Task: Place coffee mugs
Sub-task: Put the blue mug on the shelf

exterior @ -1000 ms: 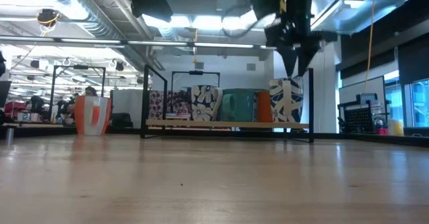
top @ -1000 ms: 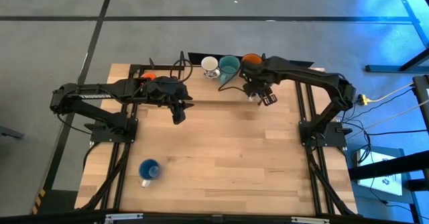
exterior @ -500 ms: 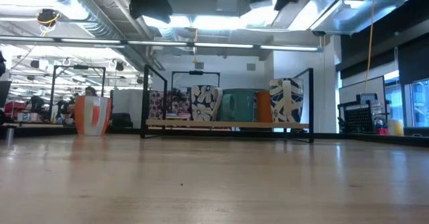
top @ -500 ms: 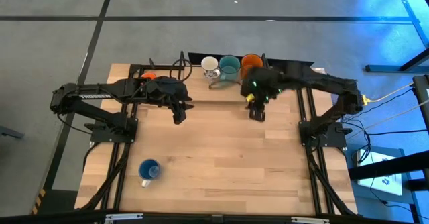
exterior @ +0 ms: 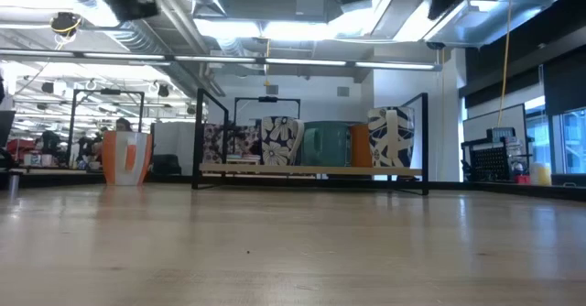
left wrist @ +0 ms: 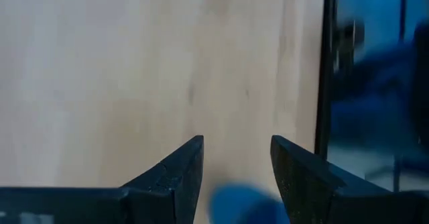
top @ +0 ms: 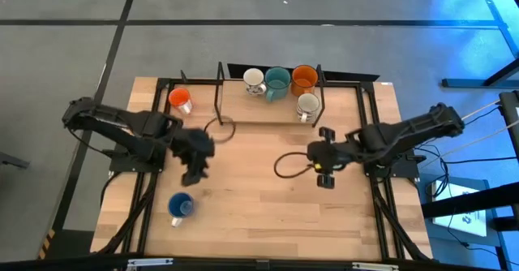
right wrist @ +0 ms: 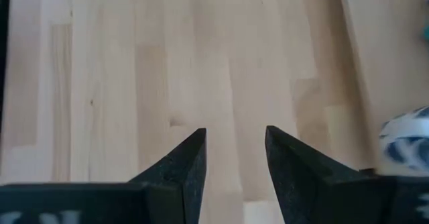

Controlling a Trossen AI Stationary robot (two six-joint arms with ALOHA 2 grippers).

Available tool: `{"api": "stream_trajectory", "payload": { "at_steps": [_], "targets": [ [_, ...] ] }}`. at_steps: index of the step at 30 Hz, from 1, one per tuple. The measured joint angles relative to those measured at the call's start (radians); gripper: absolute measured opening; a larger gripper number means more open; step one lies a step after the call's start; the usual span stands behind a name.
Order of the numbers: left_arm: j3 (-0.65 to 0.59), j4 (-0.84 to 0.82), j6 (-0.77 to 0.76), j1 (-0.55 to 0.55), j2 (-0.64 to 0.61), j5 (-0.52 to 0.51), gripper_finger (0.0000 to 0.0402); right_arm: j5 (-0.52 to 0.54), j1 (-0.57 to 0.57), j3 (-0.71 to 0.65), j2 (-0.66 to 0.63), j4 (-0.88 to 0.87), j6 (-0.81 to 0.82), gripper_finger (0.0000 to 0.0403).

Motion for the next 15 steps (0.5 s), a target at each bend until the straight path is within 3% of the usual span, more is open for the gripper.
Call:
{"api": "stream_trajectory", "payload": {
  "at_steps": [7,10,15],
  "targets": [
    [0.0,-0.118,-0.016,-0.232,0.009,-0.039,0.0167,0.062,0.085,-0.27,-0.112,0.23,0.194,0.0138],
    [0.0,-0.128,-0.016,-0.296,0.03,-0.1,0.0167,0.078,0.106,-0.32,-0.117,0.27,0.25,0.0138],
    [0.0,-0.167,-0.012,-0.343,0.105,-0.105,0.0167,0.085,0.117,-0.338,-0.114,0.288,0.297,0.0138]
  ]
}}
